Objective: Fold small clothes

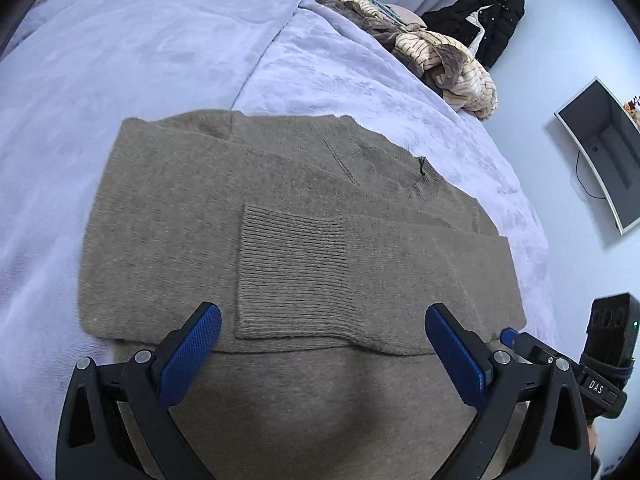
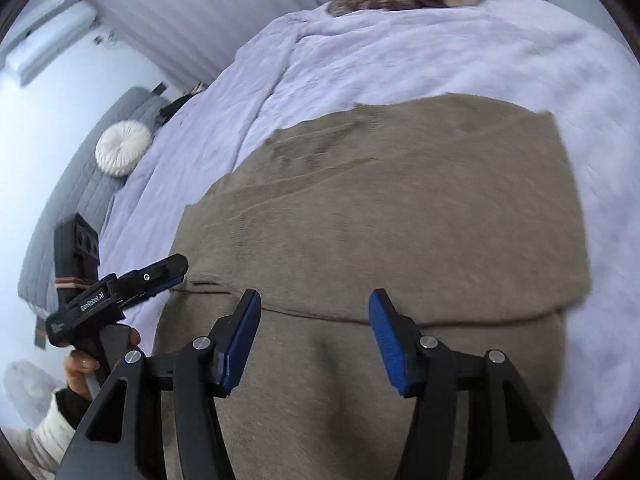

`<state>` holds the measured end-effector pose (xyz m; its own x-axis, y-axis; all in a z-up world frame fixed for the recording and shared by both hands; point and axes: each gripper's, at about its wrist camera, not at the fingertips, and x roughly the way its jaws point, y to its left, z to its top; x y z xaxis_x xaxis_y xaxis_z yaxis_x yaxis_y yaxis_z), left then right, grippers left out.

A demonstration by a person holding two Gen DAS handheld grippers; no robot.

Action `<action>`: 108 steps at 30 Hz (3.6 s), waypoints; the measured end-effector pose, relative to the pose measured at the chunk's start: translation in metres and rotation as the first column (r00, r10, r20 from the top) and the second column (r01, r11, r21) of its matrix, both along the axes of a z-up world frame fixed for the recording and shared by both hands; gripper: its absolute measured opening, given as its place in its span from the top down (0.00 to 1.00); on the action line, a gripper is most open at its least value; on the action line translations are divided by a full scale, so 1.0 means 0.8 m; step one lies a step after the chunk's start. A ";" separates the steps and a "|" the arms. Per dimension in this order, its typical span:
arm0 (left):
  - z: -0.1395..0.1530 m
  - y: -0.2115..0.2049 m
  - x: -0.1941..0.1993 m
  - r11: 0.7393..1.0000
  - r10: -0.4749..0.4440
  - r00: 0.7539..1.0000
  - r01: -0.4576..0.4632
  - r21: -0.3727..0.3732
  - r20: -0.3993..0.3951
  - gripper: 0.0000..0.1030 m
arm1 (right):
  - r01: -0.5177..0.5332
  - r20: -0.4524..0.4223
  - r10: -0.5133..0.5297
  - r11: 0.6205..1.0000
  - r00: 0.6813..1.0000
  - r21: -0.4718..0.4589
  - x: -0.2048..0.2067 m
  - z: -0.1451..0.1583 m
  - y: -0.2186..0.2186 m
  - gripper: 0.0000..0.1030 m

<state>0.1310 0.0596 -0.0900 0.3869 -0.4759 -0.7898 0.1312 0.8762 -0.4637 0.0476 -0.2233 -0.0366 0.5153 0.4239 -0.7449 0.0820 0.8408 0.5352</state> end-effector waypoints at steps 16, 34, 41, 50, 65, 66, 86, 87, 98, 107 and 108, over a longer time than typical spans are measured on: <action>-0.020 -0.003 0.009 1.000 0.010 0.997 -0.008 0.020 -0.080 0.85 | 0.447 -0.108 -0.434 0.853 0.894 0.270 -0.027 -0.071 -0.123 0.93; 0.009 0.048 -0.028 0.961 0.087 0.986 -0.120 0.250 0.141 0.26 | 0.300 -0.017 -0.300 0.952 0.954 0.064 -0.050 -0.039 -0.134 0.74; 0.019 0.020 -0.015 0.963 0.007 0.986 -0.052 0.263 0.169 0.26 | 0.338 0.062 -0.339 0.941 0.939 0.012 -0.045 -0.005 -0.159 0.46; -0.006 -0.020 0.013 0.931 0.022 0.992 -0.066 0.360 0.124 0.26 | 0.317 -0.121 -0.304 0.941 0.945 0.118 0.043 -0.068 -0.170 0.92; -0.005 0.006 0.011 0.859 0.023 0.979 -0.124 0.496 0.204 0.26 | 0.249 0.015 -0.263 0.889 0.965 -0.384 0.024 -0.032 -0.141 0.85; -0.003 0.017 0.012 0.872 0.041 0.981 -0.129 0.473 0.192 0.29 | 0.260 0.023 -0.273 0.884 0.962 -0.389 0.018 -0.025 -0.142 0.85; -0.021 -0.031 -0.018 0.904 -0.056 0.990 -0.006 0.428 0.133 0.32 | 0.243 0.010 -0.248 0.935 0.969 -0.258 -0.018 -0.034 -0.094 0.86; -0.022 -0.031 -0.018 0.904 -0.055 0.989 -0.008 0.427 0.135 0.32 | 0.240 0.009 -0.246 0.935 0.969 -0.262 -0.018 -0.034 -0.093 0.86; -0.017 -0.027 -0.022 0.903 -0.045 0.990 -0.016 0.429 0.131 0.32 | 0.236 -0.007 -0.246 0.935 0.969 -0.264 -0.026 -0.026 -0.089 0.82; -0.001 -0.015 -0.036 0.896 -0.039 0.992 -0.019 0.444 0.122 0.32 | 0.257 -0.039 -0.269 0.947 0.962 -0.195 -0.050 -0.014 -0.091 0.72; 0.002 -0.014 -0.039 0.896 -0.040 0.992 -0.018 0.444 0.122 0.32 | 0.256 -0.039 -0.269 0.947 0.963 -0.194 -0.053 -0.013 -0.090 0.71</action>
<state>0.1000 0.0484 -0.0886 0.4929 -0.0920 -0.8652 0.1730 0.9849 -0.0062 0.0053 -0.2955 -0.0467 0.5384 0.1310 -0.8324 0.3420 0.8688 0.3580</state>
